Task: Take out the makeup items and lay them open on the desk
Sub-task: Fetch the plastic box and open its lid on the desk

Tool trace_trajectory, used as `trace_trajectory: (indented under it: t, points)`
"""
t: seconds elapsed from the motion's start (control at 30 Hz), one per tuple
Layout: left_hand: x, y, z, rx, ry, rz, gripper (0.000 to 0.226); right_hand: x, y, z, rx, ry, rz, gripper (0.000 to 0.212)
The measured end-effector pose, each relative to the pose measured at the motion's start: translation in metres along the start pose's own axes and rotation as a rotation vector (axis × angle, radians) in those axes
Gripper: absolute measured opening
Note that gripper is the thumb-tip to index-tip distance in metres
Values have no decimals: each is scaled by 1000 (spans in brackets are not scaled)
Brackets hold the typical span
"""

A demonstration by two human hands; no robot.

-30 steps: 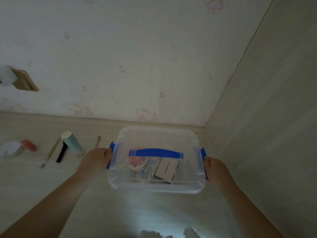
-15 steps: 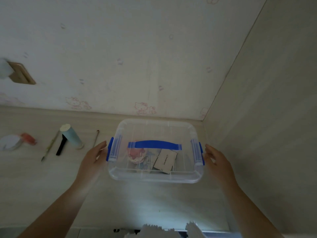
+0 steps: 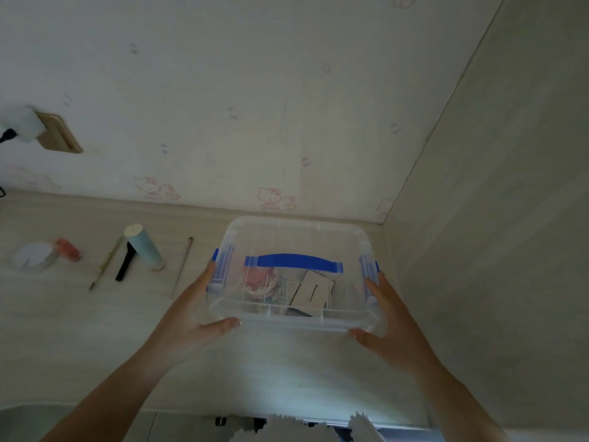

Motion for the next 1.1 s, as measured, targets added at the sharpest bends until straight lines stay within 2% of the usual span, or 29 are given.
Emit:
trace_trajectory:
  t: [0.23,0.33,0.37,0.43,0.47,0.57,0.63,0.83,1.1]
  points:
    - [-26,31,-22,68,140,177,87,-23,-30,-20,90,189,-195,84]
    - [-34,52,-42,57,143,236,67,-34,-38,-48,135,275,-282,65]
    - [-35,57,-49,50,138,270,71,-38,-39,-59,156,307,-320,60]
    - [-35,66,-64,33,167,310,97,-43,-39,-80,179,351,-375,67]
    - [-34,71,-71,20,193,290,96,-46,-39,-90,193,357,-373,70]
    - [-29,84,-94,-16,257,242,57,-53,-38,-121,237,379,-343,68]
    - [-27,90,-111,-16,250,271,47,-55,-34,-139,257,406,-381,68]
    - [-20,103,-156,-52,218,305,41,-52,-17,-178,303,385,-488,75]
    - [-8,88,-195,-245,112,273,51,-43,8,-208,415,231,-366,80]
Point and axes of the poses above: each hand's wrist, its own z-axis away from the middle knuckle, its own x-axis out of the palm, y = z × x, the point moved 1 cm from there along -z, towards the middle knuckle, and after that the axes turned 9 degrees about -x, right-handed, at the moved point
